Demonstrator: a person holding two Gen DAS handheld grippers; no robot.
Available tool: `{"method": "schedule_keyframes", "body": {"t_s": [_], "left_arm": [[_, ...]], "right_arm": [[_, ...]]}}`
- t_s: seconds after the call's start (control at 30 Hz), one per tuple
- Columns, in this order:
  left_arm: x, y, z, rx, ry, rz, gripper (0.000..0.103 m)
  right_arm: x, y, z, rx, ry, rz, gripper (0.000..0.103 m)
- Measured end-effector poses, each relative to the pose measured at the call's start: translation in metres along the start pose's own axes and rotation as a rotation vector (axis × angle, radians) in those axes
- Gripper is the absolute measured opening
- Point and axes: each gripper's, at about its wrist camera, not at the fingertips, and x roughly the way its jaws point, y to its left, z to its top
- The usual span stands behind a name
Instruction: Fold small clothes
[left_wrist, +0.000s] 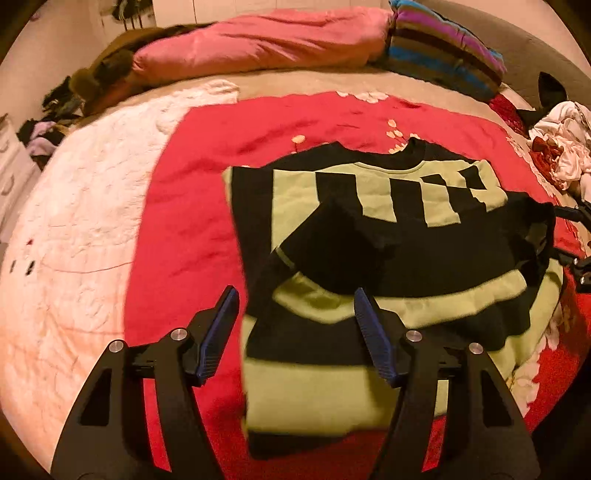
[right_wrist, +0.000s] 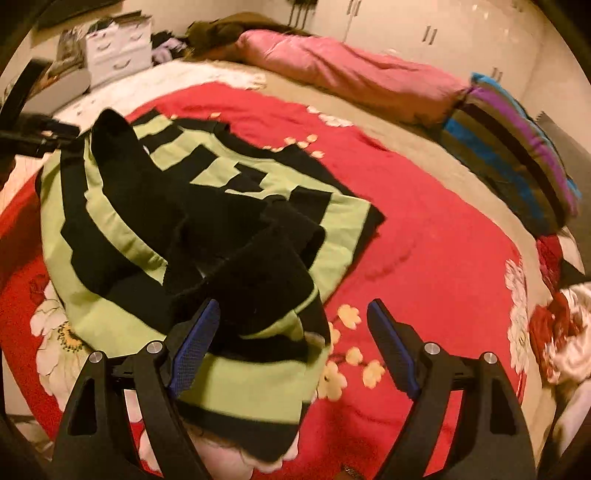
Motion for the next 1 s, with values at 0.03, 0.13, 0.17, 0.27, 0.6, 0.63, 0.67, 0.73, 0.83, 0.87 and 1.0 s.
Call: {"method": "schedule_keyframes", "body": {"t_s": [0.03,0.13,0.17,0.27,0.6,0.63,0.67,0.73,0.83,0.87,1.0], "left_arm": [[0.005,0.0,0.003,-0.003,0.004,-0.003,0.057],[0.017,0.0,0.008,-0.017,0.006,-0.027,0.053],[0.019,0.0,0.008,-0.027,0.003,-0.033,0.046],[0.02,0.006,0.005,-0.091,-0.003,-0.077,0.015],[-0.047,0.02,0.018,-0.157,-0.183,-0.171,0.004],[-0.053,0.022,0.022,-0.169,-0.203,-0.176,0.004],[-0.058,0.025,0.027,-0.185,-0.221,-0.186,0.004],[-0.068,0.032,0.037,-0.222,-0.258,-0.204,0.004],[-0.075,0.039,0.049,-0.258,-0.295,-0.216,0.004],[-0.074,0.038,0.053,-0.26,-0.298,-0.215,0.004],[-0.063,0.032,0.063,-0.242,-0.293,-0.182,0.004]], "right_arm": [[0.006,0.0,0.003,-0.012,0.008,0.001,0.079],[0.009,0.004,0.008,-0.028,0.013,0.018,0.054],[0.012,0.005,0.009,-0.025,0.023,0.026,0.044],[0.013,0.005,0.01,-0.005,0.042,0.019,0.027],[-0.041,-0.046,0.025,0.353,-0.146,0.195,0.022],[-0.05,-0.053,0.033,0.386,-0.182,0.206,0.022],[-0.054,-0.058,0.037,0.41,-0.202,0.216,0.022],[-0.06,-0.07,0.046,0.478,-0.241,0.237,0.022],[-0.06,-0.086,0.056,0.556,-0.274,0.242,0.022],[-0.058,-0.09,0.057,0.573,-0.278,0.242,0.022],[-0.039,-0.098,0.066,0.617,-0.259,0.221,0.023]]}}
